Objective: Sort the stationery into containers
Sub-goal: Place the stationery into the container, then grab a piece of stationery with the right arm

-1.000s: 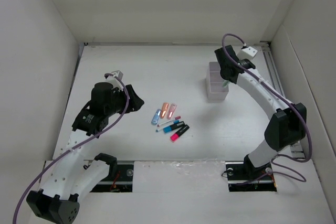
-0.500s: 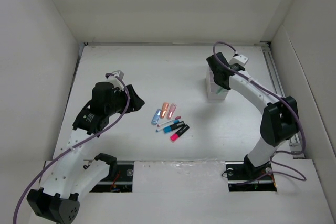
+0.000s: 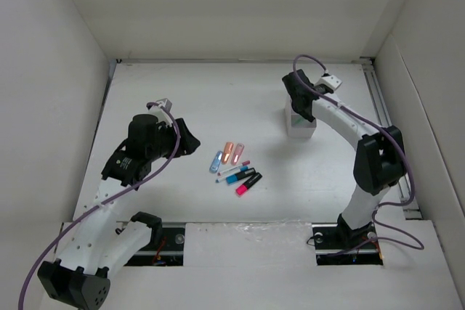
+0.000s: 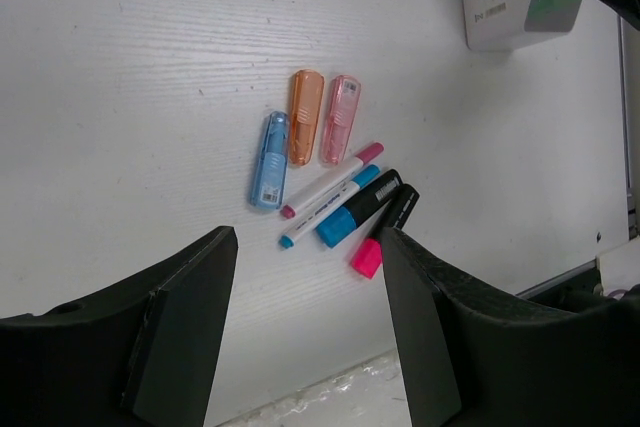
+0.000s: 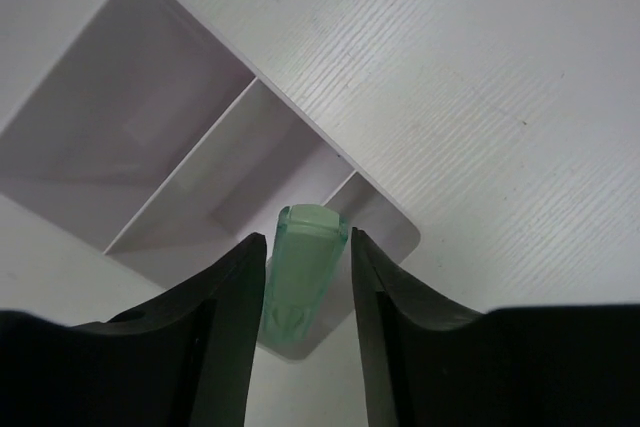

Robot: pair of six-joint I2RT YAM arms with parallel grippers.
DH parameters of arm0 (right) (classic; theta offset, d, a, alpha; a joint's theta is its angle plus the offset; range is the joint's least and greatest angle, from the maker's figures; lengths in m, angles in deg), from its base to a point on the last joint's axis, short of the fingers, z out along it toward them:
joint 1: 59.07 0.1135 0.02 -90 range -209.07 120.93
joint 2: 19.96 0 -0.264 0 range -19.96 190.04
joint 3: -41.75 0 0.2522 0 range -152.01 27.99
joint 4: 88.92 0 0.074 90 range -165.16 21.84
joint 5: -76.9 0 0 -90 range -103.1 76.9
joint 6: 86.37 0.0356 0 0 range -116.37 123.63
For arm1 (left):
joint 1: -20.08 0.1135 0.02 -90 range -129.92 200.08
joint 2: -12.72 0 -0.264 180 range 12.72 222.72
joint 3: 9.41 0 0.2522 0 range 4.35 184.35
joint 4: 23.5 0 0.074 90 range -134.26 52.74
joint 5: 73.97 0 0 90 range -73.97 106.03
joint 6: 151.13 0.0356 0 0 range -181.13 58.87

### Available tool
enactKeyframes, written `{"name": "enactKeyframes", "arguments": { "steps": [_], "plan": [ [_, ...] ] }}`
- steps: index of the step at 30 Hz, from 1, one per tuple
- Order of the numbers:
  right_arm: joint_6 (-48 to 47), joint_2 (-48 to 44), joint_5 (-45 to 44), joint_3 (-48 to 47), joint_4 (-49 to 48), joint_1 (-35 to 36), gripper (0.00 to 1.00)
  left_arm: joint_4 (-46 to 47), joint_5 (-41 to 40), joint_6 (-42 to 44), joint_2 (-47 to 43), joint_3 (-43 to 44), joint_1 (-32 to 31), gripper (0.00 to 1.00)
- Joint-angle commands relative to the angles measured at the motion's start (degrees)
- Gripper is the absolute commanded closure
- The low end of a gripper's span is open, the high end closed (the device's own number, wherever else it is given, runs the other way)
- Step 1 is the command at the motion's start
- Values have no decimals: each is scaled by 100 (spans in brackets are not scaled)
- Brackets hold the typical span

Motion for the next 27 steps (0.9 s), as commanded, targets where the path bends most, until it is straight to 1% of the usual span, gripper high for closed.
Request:
{"name": "enactKeyframes", "arguments": {
  "steps": [1,3,6,7,8,9,10,11,12,13,14,15,16,17,18,19,20,21,23,25,27],
  "plan": [
    [218,-294,-101,36,-87,33,53,164,46,80,-22,-11,-26,44],
    [218,-452,-101,98,-87,33,50,164,46,80,30,-11,-26,44],
    [156,-628,-101,98,-18,86,48,164,-6,80,30,50,-26,44],
    [156,-716,-101,98,-17,138,48,164,-7,80,30,51,-26,44],
    [60,-943,-40,168,-17,269,51,164,-7,132,30,103,-26,44],
    [-228,-1093,91,221,-104,375,57,164,-59,133,30,104,-26,44],
    [-422,-1251,502,317,-462,498,72,103,-60,133,30,165,-26,44],
    [-607,-1401,802,544,-648,830,82,103,-60,133,82,165,-26,44],
    [-609,-1611,1187,668,-867,1007,89,103,-60,133,83,165,-26,44],
    [-774,-1613,1548,774,-1044,1200,96,103,-121,133,83,165,-26,44],
    [-776,-1613,2048,871,-1289,1402,100,103,-121,133,83,165,-26,44],
    [-776,-1500,2192,1002,-1396,1805,100,103,-121,133,83,165,-26,44],
    [-706,-1351,2289,1003,-1484,1983,100,103,-121,133,83,217,-26,44],
    [-705,-1167,2351,1003,-1485,2124,97,103,-121,133,83,218,-26,44],
    [-592,-939,2352,803,-1320,2325,92,103,-121,133,83,218,-26,44],
    [-530,-493,2430,688,-1266,2414,82,103,-121,133,83,218,-26,44],
    [-529,-271,2492,574,-1265,2494,71,103,-121,133,83,218,-26,44],
    [-529,-77,2492,468,-1187,2564,54,103,-121,133,83,218,-26,44],
    [-582,416,2492,169,-1125,2775,47,50,-121,133,21,218,-26,44],
    [-582,697,2440,-102,-1046,2845,46,50,-121,133,21,218,-26,44],
    [-635,996,2439,-157,-993,2846,46,-3,-121,133,-31,218,-26,44]
  ]
}}
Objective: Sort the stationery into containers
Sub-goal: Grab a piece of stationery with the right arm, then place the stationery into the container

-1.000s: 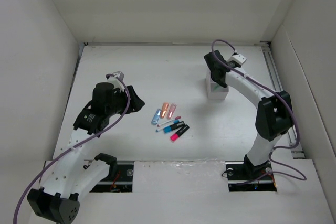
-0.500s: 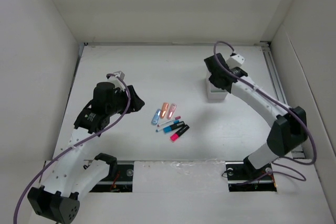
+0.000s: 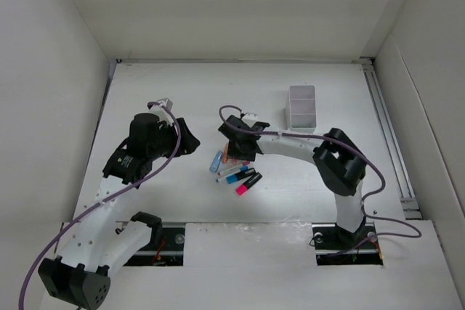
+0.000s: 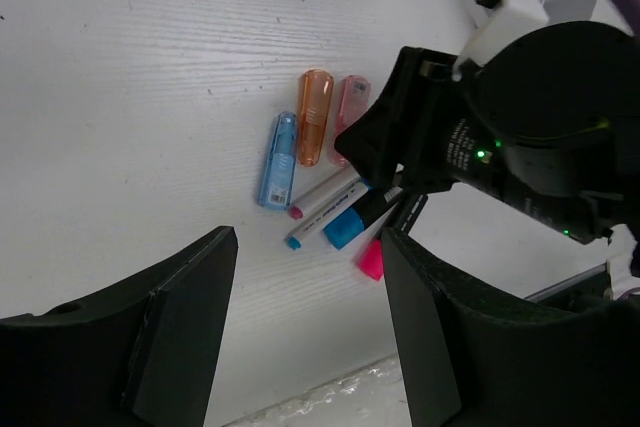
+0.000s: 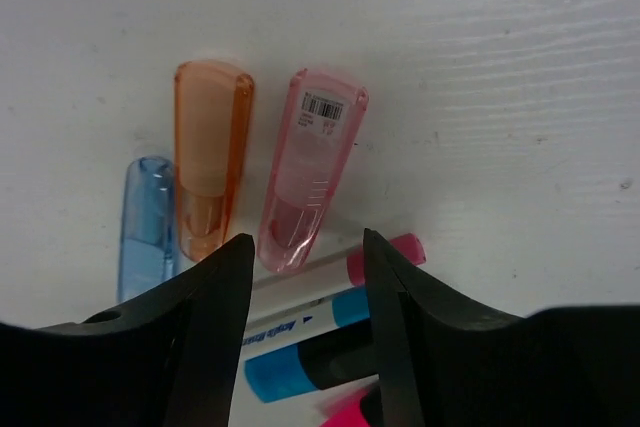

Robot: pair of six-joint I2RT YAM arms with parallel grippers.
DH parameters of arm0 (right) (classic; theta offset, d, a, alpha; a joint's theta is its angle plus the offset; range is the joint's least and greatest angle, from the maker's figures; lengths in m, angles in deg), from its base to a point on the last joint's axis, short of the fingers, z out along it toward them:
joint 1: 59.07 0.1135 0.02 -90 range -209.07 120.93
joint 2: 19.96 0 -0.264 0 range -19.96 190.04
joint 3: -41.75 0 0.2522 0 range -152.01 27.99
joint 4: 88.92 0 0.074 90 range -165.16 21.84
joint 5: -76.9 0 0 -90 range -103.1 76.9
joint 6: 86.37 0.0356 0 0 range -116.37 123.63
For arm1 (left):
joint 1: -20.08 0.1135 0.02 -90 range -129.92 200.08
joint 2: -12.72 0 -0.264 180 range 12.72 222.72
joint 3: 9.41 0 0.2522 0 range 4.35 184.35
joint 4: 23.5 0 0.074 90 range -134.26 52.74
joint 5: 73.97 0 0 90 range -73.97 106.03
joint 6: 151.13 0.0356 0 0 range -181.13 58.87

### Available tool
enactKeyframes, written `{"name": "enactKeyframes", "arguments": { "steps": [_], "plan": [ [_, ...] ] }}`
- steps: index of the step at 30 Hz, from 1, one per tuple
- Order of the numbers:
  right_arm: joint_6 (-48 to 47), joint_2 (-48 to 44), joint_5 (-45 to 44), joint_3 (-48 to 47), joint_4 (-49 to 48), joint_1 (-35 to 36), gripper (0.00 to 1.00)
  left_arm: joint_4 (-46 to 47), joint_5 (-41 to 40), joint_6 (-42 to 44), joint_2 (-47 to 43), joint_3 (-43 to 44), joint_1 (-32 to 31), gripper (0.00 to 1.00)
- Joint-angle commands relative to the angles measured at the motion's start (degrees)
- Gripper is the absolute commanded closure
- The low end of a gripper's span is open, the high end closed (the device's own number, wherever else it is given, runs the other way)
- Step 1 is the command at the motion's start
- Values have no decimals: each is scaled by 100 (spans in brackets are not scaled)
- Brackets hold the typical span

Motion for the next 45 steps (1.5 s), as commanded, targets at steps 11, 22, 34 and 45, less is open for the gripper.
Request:
{"name": "enactKeyframes", "arguments": {
  "steps": [11,22,34,45],
  "plan": [
    [208,672,-255,-606,175,29,70,-67,-40,87,-185,209,-26,44],
    [331,-617,-448,-553,316,-620,92,-14,-40,87,-185,262,-26,44],
    [331,-3008,210,694,210,-2694,92,-14,65,87,-185,209,-26,44],
    [638,-3098,1818,1697,-546,-3987,92,39,118,87,-132,209,-26,44]
  ]
}}
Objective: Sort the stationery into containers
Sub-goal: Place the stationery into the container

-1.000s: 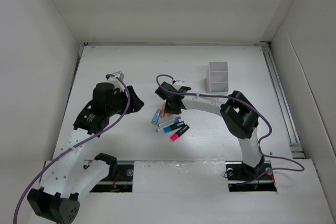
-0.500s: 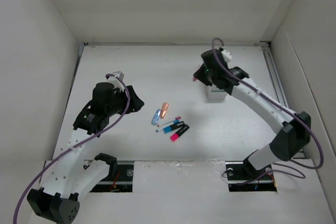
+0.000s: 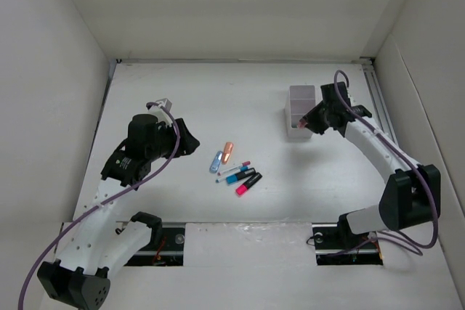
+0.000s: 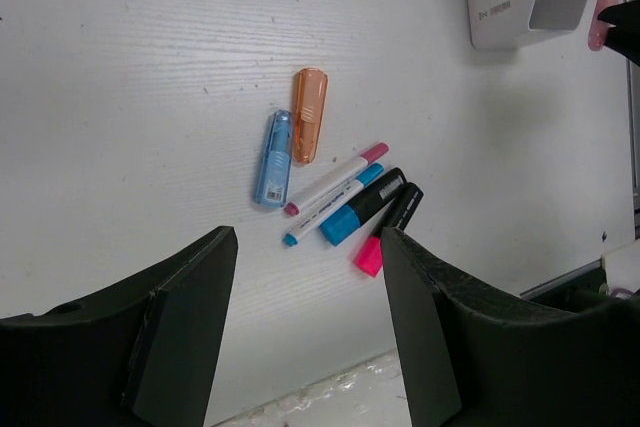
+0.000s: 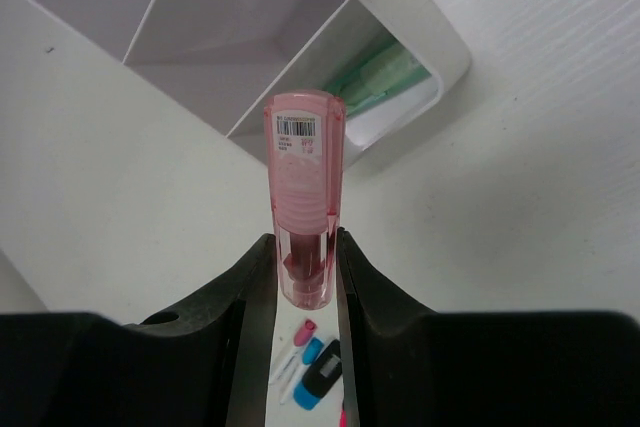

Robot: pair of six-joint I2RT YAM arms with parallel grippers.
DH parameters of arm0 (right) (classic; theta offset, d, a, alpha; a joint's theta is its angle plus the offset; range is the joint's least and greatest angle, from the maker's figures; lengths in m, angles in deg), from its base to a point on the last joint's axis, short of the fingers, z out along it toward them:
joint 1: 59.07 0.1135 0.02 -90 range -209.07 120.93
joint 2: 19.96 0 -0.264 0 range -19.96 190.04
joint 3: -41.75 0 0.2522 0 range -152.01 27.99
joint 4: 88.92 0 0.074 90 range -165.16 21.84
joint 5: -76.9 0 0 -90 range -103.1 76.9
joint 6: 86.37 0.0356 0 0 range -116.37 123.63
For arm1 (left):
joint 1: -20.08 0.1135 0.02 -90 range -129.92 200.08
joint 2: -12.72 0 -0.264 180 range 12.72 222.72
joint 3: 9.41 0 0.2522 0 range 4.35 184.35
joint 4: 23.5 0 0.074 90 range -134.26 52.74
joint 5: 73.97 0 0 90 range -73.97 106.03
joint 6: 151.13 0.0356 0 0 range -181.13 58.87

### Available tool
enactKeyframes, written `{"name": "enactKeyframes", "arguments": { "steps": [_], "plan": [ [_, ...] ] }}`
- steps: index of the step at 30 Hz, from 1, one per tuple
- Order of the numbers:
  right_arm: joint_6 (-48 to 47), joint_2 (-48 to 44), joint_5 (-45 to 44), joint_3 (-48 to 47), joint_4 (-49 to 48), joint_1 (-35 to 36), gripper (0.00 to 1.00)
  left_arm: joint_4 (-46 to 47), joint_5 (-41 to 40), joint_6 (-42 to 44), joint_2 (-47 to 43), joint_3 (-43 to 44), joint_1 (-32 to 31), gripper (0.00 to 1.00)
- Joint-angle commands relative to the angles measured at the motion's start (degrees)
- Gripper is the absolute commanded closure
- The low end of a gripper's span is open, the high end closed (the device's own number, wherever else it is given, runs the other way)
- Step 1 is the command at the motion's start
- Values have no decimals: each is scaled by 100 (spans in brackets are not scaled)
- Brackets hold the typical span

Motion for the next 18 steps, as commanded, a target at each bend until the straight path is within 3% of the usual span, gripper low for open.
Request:
{"name": "enactKeyframes", "arguments": {
  "steps": [1,18],
  "plan": [
    [230,-64,715,70,-631,-215,92,120,76,83,-27,176,-26,44],
    [564,402,1498,185,-1071,-699,87,120,76,83,-27,176,-26,44]
  ]
}}
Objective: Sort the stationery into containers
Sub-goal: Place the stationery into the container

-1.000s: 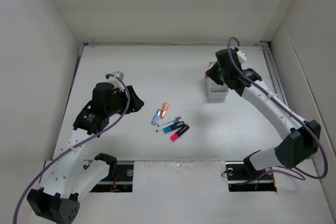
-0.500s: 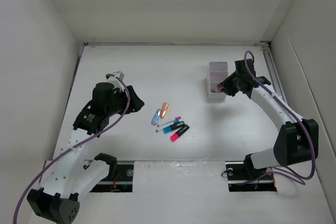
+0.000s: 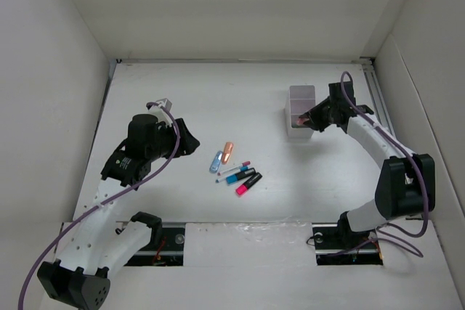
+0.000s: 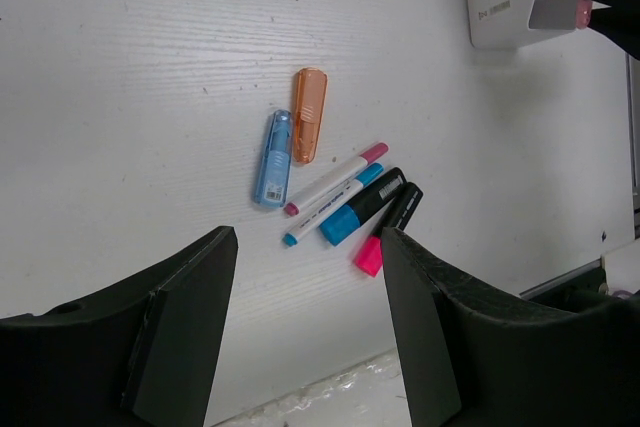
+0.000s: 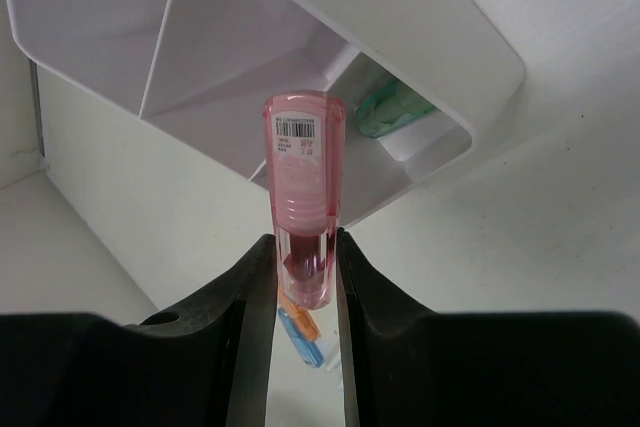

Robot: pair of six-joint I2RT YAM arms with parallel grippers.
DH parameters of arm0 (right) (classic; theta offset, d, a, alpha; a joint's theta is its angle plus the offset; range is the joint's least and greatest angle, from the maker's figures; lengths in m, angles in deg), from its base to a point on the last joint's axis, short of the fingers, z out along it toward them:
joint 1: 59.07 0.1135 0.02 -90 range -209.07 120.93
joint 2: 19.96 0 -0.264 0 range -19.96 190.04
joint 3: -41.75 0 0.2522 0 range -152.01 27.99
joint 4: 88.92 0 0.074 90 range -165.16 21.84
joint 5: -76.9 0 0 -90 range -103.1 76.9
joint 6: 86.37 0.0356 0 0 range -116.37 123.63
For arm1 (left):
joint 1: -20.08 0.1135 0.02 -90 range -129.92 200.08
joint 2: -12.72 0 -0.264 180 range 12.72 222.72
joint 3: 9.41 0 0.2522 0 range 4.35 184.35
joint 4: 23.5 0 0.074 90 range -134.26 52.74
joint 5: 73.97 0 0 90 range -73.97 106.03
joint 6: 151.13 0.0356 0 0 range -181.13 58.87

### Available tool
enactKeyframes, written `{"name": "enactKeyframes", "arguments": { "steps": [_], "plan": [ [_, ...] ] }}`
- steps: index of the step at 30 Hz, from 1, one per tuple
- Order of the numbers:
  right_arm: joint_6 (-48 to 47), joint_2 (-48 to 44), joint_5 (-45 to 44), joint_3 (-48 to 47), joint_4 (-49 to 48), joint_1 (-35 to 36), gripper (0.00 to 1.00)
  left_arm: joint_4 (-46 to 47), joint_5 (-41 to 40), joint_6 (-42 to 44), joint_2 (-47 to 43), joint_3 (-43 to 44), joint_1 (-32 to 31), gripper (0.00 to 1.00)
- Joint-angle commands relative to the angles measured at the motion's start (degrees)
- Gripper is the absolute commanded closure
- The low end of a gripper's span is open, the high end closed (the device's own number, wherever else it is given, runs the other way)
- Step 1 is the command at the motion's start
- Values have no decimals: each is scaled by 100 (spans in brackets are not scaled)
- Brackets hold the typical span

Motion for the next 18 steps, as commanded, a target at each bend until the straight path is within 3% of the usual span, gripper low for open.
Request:
{"name": "enactKeyframes", "arguments": {
  "steps": [1,3,4,10,16,18],
  "plan": [
    [160,-64,178,26,-321,-35,82,120,68,83,-27,176,-26,44],
    [212,-11,178,26,-321,-35,76,120,68,83,-27,176,-26,44],
    [213,-11,126,26,-269,-35,68,120,68,83,-27,176,-26,44],
    [213,-195,-67,-27,-164,17,49,120,68,83,-27,176,-26,44],
    [160,-493,-314,-141,-5,219,47,120,68,83,-27,176,-26,44],
    [-6,-617,-314,-203,-75,386,58,120,15,83,-27,176,-26,44]
  ]
}}
